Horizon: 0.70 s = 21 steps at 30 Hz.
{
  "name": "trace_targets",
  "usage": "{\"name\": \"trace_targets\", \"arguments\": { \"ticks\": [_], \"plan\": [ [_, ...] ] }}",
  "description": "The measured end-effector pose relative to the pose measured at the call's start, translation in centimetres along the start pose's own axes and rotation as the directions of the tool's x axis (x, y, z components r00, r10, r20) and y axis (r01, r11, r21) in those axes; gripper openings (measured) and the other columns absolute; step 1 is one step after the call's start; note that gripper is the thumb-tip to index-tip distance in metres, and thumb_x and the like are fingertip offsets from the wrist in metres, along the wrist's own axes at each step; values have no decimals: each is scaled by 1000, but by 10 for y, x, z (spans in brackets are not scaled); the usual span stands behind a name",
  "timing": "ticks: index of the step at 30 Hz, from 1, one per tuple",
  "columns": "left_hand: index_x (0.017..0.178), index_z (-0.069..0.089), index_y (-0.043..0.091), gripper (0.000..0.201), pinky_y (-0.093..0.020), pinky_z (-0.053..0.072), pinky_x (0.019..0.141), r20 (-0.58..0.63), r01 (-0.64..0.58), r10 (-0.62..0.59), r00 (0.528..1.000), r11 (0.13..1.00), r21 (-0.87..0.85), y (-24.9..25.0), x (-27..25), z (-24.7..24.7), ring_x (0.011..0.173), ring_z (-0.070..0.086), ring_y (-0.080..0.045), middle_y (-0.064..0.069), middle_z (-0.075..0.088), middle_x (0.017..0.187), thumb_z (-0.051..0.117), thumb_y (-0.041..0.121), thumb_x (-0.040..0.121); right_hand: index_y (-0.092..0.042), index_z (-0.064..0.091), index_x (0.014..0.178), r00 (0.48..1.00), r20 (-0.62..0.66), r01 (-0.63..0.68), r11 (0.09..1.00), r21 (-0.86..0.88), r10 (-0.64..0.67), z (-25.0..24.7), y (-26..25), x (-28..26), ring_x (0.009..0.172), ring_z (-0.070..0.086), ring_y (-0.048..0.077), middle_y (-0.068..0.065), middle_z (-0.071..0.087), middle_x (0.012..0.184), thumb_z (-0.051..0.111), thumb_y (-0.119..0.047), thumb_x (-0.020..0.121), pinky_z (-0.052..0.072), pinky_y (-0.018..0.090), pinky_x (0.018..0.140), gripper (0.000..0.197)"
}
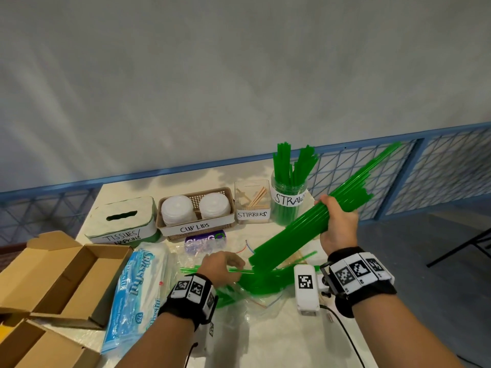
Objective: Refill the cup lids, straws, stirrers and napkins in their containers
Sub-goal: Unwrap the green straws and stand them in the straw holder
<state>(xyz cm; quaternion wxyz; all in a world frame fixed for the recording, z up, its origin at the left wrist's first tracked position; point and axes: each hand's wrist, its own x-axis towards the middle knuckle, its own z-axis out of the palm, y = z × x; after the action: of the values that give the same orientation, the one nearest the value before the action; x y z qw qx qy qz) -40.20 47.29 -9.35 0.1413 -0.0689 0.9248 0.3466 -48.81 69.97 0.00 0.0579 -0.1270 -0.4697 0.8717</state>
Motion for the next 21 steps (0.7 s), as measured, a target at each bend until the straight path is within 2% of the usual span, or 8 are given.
{"name": "trace_targets", "arguments": {
  "ticks": [5, 7, 8, 9, 11, 13, 16, 21],
  "plan": [
    [107, 66, 15, 21, -25, 45, 92, -215, -64, 47, 975, 995, -71, 20, -9, -28, 101, 60, -12, -1, 68, 110, 52, 24, 94, -2, 56, 103, 1000, -2, -20, 1000, 9, 20, 7, -8, 3, 48, 60, 8, 3, 59, 71, 64, -1, 79, 48, 19, 45, 25],
    [109, 62, 13, 26, -26, 42, 86, -335, -77, -23, 942, 957, -281, 35, -12, -34, 99, 61, -17, -7, 67, 110, 45, 29, 97, -3, 56, 103, 999, 32, -21, 1000, 15, 20, 11, -13, 3, 52, 61, 9, 3, 59, 72, 63, -3, 80, 49, 20, 48, 24],
    [112, 59, 12, 30, -28, 42, 86, -355, -85, -88, 931, 892, -444, 45, -13, -38, 99, 60, -18, -9, 65, 111, 42, 32, 98, -4, 56, 104, 998, 60, -10, 1000, 26, 8, 14, -18, 3, 56, 61, 11, 3, 60, 74, 64, -4, 80, 51, 21, 51, 25],
    [116, 56, 12, 35, -32, 42, 88, -319, -77, -163, 934, 778, -623, 54, -14, -40, 101, 58, -19, -9, 63, 114, 40, 37, 98, -4, 55, 105, 996, 94, 7, 999, 46, -12, 18, -23, 3, 60, 62, 12, 3, 61, 76, 64, -4, 81, 52, 23, 54, 26],
    [123, 49, 11, 48, -43, 42, 93, -100, 25, -248, 964, 457, -889, 71, -14, -44, 108, 54, -24, -11, 58, 120, 34, 48, 96, -5, 53, 105, 986, 155, 54, 995, 86, -67, 30, -35, 0, 63, 64, 13, 3, 62, 75, 63, -3, 82, 55, 27, 62, 25],
    [131, 42, 5, 64, -51, 44, 91, 148, 192, -201, 968, 225, -955, 84, -12, -45, 114, 53, -32, -17, 53, 129, 30, 56, 94, -5, 53, 102, 967, 219, 107, 989, 98, -126, 44, -47, -6, 65, 63, 15, 5, 62, 75, 64, -2, 82, 56, 33, 70, 24],
    [140, 32, 5, 67, -49, 52, 79, 317, 322, -69, 946, 104, -941, 94, -8, -41, 108, 58, -35, -22, 52, 128, 23, 55, 97, -7, 57, 84, 923, 336, 192, 981, 23, -188, 60, -58, -19, 67, 62, 16, 5, 61, 75, 64, 1, 82, 55, 33, 70, 11],
    [133, 42, 2, 49, -33, 59, 60, 310, 311, -64, 948, -8, -951, 97, 1, -34, 92, 63, -31, -25, 58, 116, 25, 35, 102, -20, 59, 81, 862, 447, 297, 952, -67, -238, 65, -56, -31, 76, 63, 13, -5, 66, 77, 66, 5, 79, 55, 33, 77, 25]
  ]
}}
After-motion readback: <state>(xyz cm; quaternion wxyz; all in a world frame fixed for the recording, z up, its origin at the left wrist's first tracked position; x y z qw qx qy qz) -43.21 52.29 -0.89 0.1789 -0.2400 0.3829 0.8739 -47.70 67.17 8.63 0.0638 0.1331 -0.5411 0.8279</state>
